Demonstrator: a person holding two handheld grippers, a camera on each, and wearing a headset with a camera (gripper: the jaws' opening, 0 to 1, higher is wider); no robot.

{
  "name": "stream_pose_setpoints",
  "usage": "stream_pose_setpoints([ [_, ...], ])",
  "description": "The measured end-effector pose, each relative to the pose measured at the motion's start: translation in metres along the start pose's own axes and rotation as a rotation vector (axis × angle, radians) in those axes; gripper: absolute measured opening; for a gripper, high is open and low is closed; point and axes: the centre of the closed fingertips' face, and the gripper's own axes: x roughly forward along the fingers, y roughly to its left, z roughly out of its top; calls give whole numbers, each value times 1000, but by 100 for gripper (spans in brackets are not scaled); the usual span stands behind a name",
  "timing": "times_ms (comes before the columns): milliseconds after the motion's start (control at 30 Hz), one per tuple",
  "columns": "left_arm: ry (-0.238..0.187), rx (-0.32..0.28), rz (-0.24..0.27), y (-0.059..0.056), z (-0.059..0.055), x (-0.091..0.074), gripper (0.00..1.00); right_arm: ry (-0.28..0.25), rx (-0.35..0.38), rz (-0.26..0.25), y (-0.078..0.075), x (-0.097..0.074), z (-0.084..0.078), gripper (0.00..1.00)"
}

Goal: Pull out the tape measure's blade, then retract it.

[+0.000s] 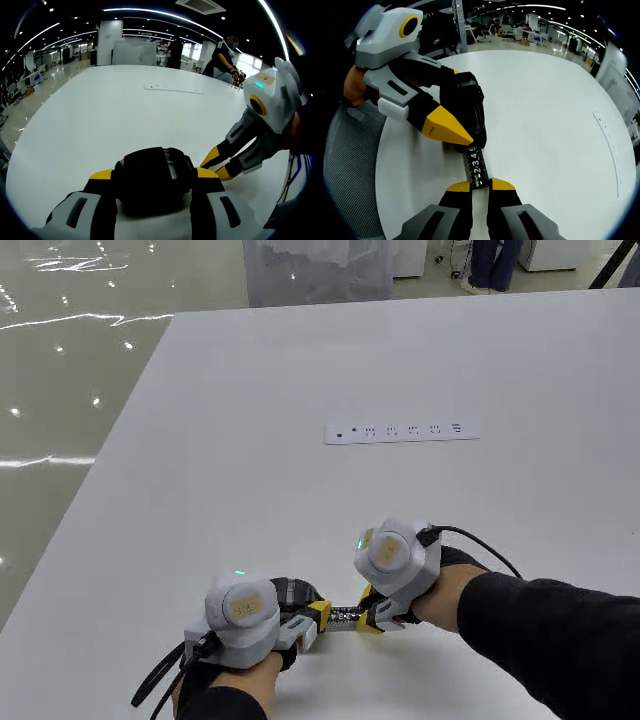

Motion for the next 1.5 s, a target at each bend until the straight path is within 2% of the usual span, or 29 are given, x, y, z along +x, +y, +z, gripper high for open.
stream_pose_setpoints([
  [167, 12, -2, -2, 0, 1, 1, 53, -19, 36, 3, -1, 3, 5, 5],
  [833, 9, -14, -7, 1, 2, 2, 53, -35, 52, 21, -1, 8, 12, 5],
  [1500, 3, -22, -9, 0, 1, 1, 54, -55, 30, 9, 2, 12, 23, 6],
])
